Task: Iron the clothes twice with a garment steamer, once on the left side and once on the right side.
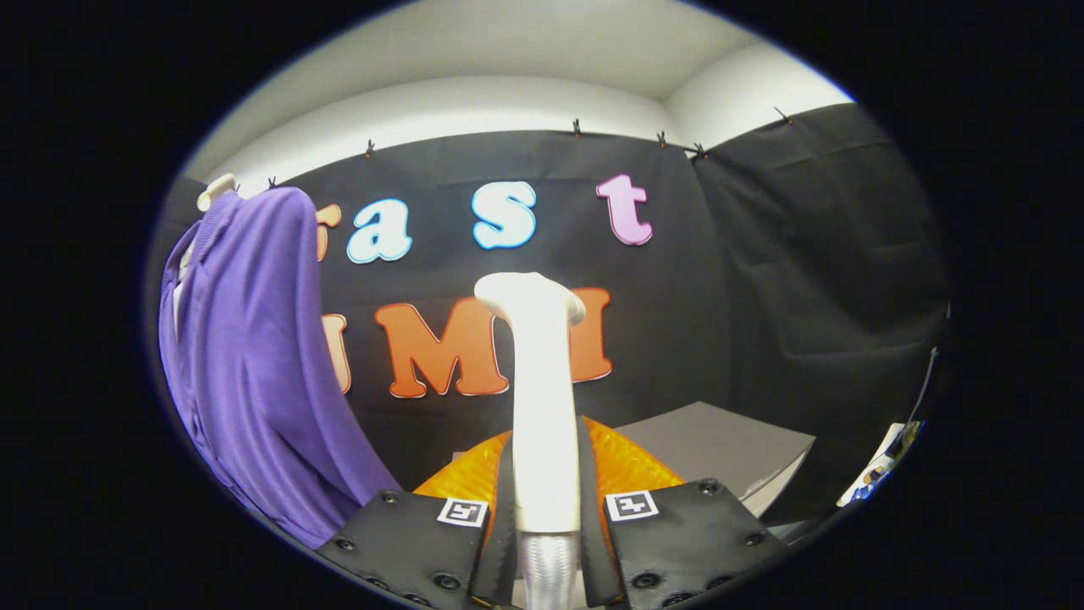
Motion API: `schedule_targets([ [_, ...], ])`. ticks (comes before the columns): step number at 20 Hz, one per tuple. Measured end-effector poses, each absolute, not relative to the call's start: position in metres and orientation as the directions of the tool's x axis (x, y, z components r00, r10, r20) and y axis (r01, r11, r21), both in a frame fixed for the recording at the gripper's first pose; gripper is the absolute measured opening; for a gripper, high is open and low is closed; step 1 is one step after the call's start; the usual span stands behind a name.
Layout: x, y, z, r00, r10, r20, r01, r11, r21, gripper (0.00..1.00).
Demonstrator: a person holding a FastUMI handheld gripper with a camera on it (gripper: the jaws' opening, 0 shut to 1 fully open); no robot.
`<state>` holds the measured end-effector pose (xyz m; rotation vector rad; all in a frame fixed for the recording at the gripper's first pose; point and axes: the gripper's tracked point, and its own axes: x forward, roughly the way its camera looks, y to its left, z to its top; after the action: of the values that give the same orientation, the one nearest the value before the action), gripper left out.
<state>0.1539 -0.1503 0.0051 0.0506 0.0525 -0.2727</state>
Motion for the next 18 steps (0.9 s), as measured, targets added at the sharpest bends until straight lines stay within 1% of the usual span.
schedule_targets([
  [4,0.093,-0.115,0.025,0.969,-0.243,0.033,0.24,0.968,0.074,0.37],
  [6,0.061,-0.089,0.028,0.973,-0.224,0.056,0.221,0.974,0.059,0.37],
  [8,0.034,-0.059,0.028,0.978,-0.197,0.068,0.194,0.98,0.048,0.37],
  [12,-0.015,0.0,0.026,0.976,-0.191,0.107,0.19,0.982,0.024,0.37],
  [16,-0.047,0.076,0.007,0.983,-0.149,0.103,0.152,0.988,-0.023,0.37],
  [18,-0.058,0.11,-0.003,0.988,-0.122,0.094,0.123,0.992,-0.011,0.37],
])
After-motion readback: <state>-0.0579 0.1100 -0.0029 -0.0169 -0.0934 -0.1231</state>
